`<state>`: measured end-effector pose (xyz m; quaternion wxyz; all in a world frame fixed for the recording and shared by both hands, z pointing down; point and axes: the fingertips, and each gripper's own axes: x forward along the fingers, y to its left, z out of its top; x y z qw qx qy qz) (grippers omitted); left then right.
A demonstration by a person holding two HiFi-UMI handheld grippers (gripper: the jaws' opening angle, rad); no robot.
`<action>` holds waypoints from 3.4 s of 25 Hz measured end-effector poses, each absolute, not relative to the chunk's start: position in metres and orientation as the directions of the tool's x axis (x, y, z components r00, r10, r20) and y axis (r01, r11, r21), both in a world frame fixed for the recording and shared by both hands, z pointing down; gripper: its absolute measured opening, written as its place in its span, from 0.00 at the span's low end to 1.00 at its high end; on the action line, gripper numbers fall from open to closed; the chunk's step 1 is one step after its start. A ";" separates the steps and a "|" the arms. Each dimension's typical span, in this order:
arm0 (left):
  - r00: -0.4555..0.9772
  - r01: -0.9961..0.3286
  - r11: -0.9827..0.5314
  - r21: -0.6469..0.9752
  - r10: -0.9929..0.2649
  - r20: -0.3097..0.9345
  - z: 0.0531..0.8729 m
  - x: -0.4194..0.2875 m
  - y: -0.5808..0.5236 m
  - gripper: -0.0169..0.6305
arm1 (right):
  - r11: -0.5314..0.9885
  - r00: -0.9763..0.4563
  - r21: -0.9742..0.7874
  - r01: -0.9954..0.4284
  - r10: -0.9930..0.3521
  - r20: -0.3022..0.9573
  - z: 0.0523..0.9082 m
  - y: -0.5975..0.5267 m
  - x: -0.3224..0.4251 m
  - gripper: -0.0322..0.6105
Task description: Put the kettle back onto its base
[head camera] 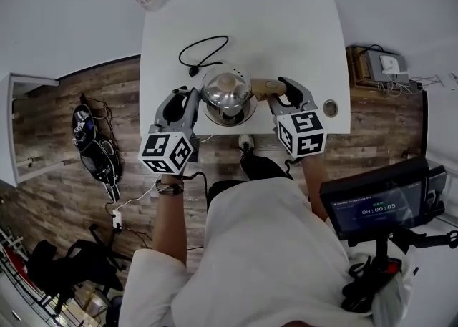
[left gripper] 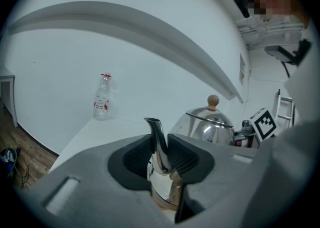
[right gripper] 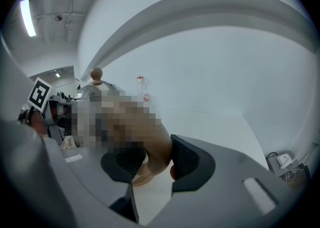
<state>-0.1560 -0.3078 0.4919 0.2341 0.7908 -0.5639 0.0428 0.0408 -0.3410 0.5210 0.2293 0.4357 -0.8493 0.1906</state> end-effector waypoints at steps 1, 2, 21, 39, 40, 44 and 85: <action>0.359 -0.913 -0.251 0.322 -0.870 0.338 0.495 -0.158 -0.310 0.19 | 0.547 -0.515 -0.126 -0.827 -0.649 0.560 0.524 -0.343 0.039 0.29; 0.358 -0.913 -0.248 0.323 -0.868 0.344 0.499 -0.159 -0.312 0.19 | 0.547 -0.514 -0.128 -0.827 -0.645 0.565 0.528 -0.345 0.038 0.29; 0.356 -0.914 -0.220 0.342 -0.839 0.412 0.549 -0.164 -0.320 0.19 | 0.560 -0.498 -0.112 -0.821 -0.605 0.622 0.575 -0.353 0.033 0.29; 0.338 -0.922 -0.200 0.331 -0.833 0.438 0.563 -0.163 -0.317 0.19 | 0.587 -0.508 -0.095 -0.804 -0.595 0.623 0.589 -0.357 0.032 0.30; 0.337 -0.922 -0.199 0.331 -0.833 0.438 0.564 -0.163 -0.318 0.19 | 0.587 -0.508 -0.096 -0.804 -0.594 0.624 0.589 -0.358 0.032 0.30; 0.332 -0.924 -0.193 0.331 -0.836 0.437 0.564 -0.163 -0.319 0.19 | 0.587 -0.510 -0.098 -0.803 -0.594 0.622 0.590 -0.357 0.032 0.30; 0.277 -0.951 -0.186 0.247 -0.867 0.414 0.539 -0.179 -0.300 0.22 | 0.478 -0.450 -0.124 -0.869 -0.665 0.596 0.557 -0.313 0.059 0.28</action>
